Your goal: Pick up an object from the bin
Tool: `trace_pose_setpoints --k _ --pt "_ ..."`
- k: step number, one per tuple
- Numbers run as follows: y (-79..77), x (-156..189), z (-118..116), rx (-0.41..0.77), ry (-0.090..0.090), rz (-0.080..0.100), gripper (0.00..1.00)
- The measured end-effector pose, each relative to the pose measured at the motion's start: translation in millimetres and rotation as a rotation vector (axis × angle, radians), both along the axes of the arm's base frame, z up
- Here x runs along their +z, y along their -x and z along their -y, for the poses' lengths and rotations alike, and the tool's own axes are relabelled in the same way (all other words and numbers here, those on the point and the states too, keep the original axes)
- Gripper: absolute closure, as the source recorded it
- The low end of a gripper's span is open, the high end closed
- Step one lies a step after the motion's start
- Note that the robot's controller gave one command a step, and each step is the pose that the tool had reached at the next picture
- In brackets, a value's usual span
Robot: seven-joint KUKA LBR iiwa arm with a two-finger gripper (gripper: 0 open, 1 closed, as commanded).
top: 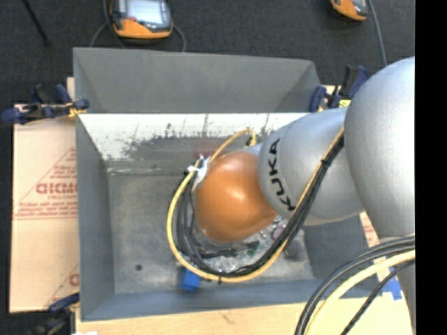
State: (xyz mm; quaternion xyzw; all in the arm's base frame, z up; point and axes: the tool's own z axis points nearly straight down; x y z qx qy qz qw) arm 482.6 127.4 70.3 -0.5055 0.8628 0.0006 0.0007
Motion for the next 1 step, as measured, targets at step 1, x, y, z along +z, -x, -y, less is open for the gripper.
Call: trace_pose_setpoints --k 1 --pt "-6.2 116.2 -15.5 -0.047 -0.002 0.010 1.00"
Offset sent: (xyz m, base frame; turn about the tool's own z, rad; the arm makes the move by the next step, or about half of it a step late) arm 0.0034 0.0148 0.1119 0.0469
